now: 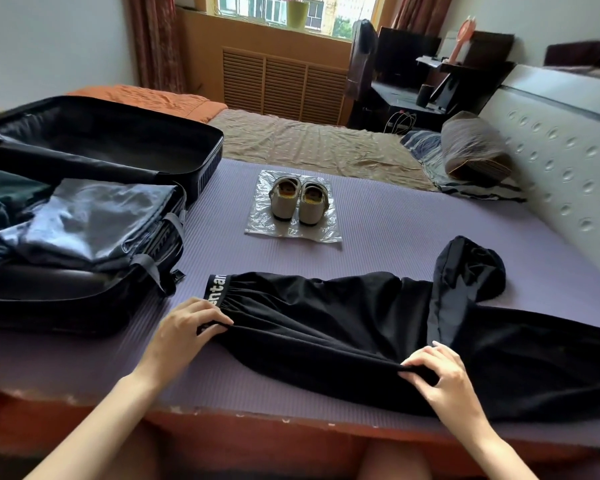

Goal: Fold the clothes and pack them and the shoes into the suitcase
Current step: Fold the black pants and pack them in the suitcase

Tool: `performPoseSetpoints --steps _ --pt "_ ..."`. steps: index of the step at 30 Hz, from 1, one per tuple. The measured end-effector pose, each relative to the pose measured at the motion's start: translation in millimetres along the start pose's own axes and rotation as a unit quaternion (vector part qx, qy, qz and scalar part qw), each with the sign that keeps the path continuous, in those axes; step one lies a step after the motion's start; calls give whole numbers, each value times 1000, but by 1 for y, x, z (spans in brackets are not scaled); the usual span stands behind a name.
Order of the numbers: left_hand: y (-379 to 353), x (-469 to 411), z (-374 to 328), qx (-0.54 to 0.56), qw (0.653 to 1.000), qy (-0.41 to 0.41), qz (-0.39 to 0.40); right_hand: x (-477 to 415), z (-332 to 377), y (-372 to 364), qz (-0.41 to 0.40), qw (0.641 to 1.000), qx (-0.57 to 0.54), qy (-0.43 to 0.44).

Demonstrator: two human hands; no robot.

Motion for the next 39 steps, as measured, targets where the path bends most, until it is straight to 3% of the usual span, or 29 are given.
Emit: performPoseSetpoints --steps 4,10,14,21,24,26,28,33,36,39 --pt "-14 9 11 -41 998 2 54 21 0 -17 48 999 12 4" --pt "-14 10 9 -43 996 -25 74 32 1 -21 61 998 22 8" --pt "-7 8 7 40 996 66 40 37 2 -21 69 997 20 14" --pt "-16 4 6 19 989 131 73 33 4 -25 37 999 11 -24" --pt "-15 -1 9 21 985 169 30 40 5 -28 49 998 26 -10" --pt "-15 -5 15 19 969 246 -8 44 4 -31 42 999 24 -19" --pt "-18 -9 19 29 947 320 -1 46 5 -34 30 999 15 -36" --pt "-25 -22 25 97 911 402 10 45 15 -36 44 999 2 -1" --pt "-21 -25 24 124 906 403 -24 43 16 -36 64 998 -15 -14" --pt "-8 -30 18 98 926 356 -76 36 21 -41 79 996 -22 -16"
Point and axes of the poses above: each hand's wrist, its own x-axis away from the middle knuckle, its own y-axis out of the back of the hand, z = x × y, the point moved 4 cm from there along -x, towards the middle knuckle, and after that the axes turned 5 degrees about y, right-handed, at the moved point
